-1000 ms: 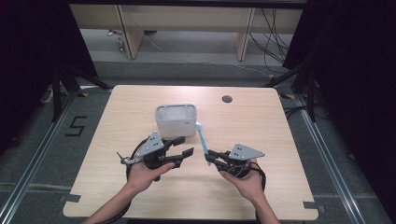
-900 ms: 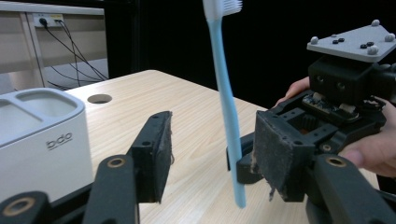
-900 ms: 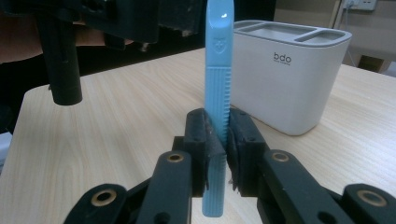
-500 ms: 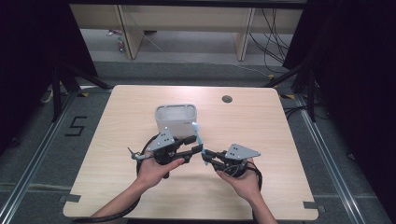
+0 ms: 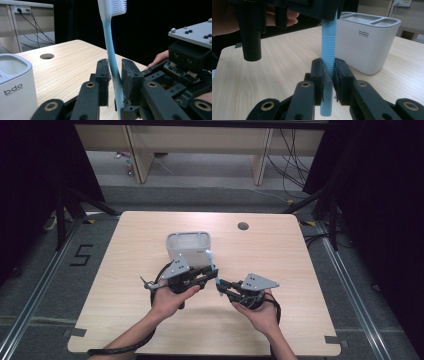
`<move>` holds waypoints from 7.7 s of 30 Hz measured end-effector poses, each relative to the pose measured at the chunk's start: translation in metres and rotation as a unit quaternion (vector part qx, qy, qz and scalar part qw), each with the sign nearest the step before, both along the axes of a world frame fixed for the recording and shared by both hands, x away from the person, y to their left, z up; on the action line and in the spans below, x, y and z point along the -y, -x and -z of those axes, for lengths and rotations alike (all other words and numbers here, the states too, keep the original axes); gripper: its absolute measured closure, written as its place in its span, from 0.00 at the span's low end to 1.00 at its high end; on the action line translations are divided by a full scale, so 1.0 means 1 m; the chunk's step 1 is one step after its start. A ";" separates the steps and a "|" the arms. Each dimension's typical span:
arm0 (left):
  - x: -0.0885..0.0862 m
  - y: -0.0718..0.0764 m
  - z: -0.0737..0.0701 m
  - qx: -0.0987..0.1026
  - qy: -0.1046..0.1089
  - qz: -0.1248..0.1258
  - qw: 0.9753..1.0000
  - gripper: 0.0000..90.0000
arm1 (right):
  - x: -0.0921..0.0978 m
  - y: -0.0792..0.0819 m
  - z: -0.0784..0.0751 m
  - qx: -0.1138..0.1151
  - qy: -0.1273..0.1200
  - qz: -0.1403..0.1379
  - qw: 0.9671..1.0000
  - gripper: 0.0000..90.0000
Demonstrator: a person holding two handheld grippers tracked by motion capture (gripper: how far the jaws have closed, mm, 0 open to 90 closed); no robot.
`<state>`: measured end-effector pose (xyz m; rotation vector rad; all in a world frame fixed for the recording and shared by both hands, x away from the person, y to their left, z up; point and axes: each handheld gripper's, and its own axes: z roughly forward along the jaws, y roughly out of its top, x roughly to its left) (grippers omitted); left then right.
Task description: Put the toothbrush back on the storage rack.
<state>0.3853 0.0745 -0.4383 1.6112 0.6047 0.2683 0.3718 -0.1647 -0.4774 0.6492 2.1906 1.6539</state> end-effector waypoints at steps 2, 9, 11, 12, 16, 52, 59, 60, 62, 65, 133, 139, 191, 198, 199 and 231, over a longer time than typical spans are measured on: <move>0.001 0.000 0.000 -0.002 0.003 0.000 1.000 0.87 | -0.001 0.000 0.000 0.002 -0.005 0.002 1.000 0.88; 0.004 0.002 -0.002 -0.004 0.009 0.009 1.000 0.91 | -0.005 0.001 0.000 0.005 0.004 0.011 1.000 0.88; 0.005 0.004 -0.004 0.000 -0.007 0.007 1.000 0.93 | -0.007 0.000 -0.001 0.008 0.013 0.011 1.000 0.87; 0.005 0.004 -0.005 0.004 -0.011 0.006 1.000 0.93 | -0.007 0.000 -0.002 0.008 0.016 0.013 1.000 0.87; 0.004 0.004 -0.007 0.015 -0.023 0.000 1.000 0.93 | -0.012 0.001 -0.003 0.001 0.016 0.008 1.000 0.75; -0.070 -0.012 -0.023 0.059 -0.040 -0.111 0.991 0.94 | 0.016 0.015 0.008 -0.038 0.040 0.070 0.996 0.65; -0.081 -0.013 -0.026 0.066 -0.038 -0.125 0.989 0.94 | 0.022 0.016 0.012 -0.039 0.040 0.078 0.995 0.66; -0.084 -0.014 -0.027 0.067 -0.038 -0.129 0.989 0.94 | 0.022 0.017 0.013 -0.047 0.034 0.077 0.995 0.66; -0.086 -0.015 -0.028 0.068 -0.036 -0.133 0.988 0.94 | 0.024 0.018 0.013 -0.046 0.036 0.082 0.995 0.66; -0.090 -0.016 -0.029 0.070 -0.032 -0.141 0.987 0.94 | 0.026 0.018 0.016 -0.036 0.030 0.089 0.995 0.66; -0.108 -0.066 -0.064 0.090 -0.022 -0.198 0.976 0.94 | 0.039 0.018 0.025 -0.027 0.017 0.116 0.993 0.64; -0.108 -0.070 -0.061 0.083 -0.024 -0.201 0.976 0.94 | 0.038 0.020 0.025 -0.045 0.015 0.115 0.992 0.64; -0.101 -0.083 -0.017 0.026 -0.058 -0.202 0.977 0.93 | 0.036 0.021 0.028 -0.057 0.026 0.117 0.991 0.64; -0.099 -0.084 -0.011 0.015 -0.066 -0.200 0.977 0.93 | 0.035 0.019 0.030 -0.045 0.024 0.111 0.993 0.64; -0.099 -0.084 -0.010 0.011 -0.068 -0.200 0.977 0.93 | 0.035 0.020 0.030 -0.045 0.028 0.113 0.992 0.64; -0.096 -0.091 0.003 -0.042 -0.090 -0.200 0.975 0.93 | 0.035 0.020 0.032 -0.047 0.024 0.110 0.993 0.64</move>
